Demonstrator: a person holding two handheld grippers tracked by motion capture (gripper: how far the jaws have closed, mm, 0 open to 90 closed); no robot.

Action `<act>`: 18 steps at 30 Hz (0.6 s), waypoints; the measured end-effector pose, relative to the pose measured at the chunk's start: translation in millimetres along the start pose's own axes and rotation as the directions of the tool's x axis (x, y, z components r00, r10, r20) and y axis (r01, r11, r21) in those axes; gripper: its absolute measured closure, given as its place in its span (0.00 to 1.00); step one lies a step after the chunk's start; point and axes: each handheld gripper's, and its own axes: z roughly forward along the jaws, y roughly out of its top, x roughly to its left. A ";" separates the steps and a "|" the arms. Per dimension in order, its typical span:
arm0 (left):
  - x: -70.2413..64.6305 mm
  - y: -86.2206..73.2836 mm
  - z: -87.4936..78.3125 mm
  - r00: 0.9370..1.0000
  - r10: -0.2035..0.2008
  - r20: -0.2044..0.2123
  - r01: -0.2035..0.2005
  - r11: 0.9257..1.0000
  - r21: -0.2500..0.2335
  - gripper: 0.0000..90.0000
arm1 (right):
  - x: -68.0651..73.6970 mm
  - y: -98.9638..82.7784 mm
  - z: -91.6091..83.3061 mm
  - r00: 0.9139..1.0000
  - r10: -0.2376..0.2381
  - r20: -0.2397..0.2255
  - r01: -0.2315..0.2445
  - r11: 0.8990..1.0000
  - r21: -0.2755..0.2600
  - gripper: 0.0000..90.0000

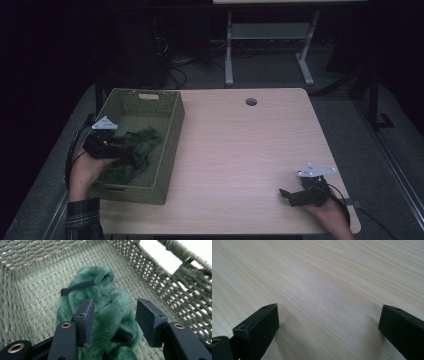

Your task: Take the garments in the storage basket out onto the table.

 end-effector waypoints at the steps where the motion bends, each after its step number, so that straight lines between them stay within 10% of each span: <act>1: 1.9 -1.3 1.0 1.000 0.006 -0.007 -0.006 1.000 0.011 0.52 | 0.0 0.0 0.0 1.000 0.000 0.000 0.000 1.000 0.000 0.03; 18: 11.9 -13.2 22.3 1.000 -0.015 -0.020 0.017 0.994 0.106 0.44 | 0.1 0.0 0.0 1.000 0.001 0.000 -0.001 1.000 0.000 0.03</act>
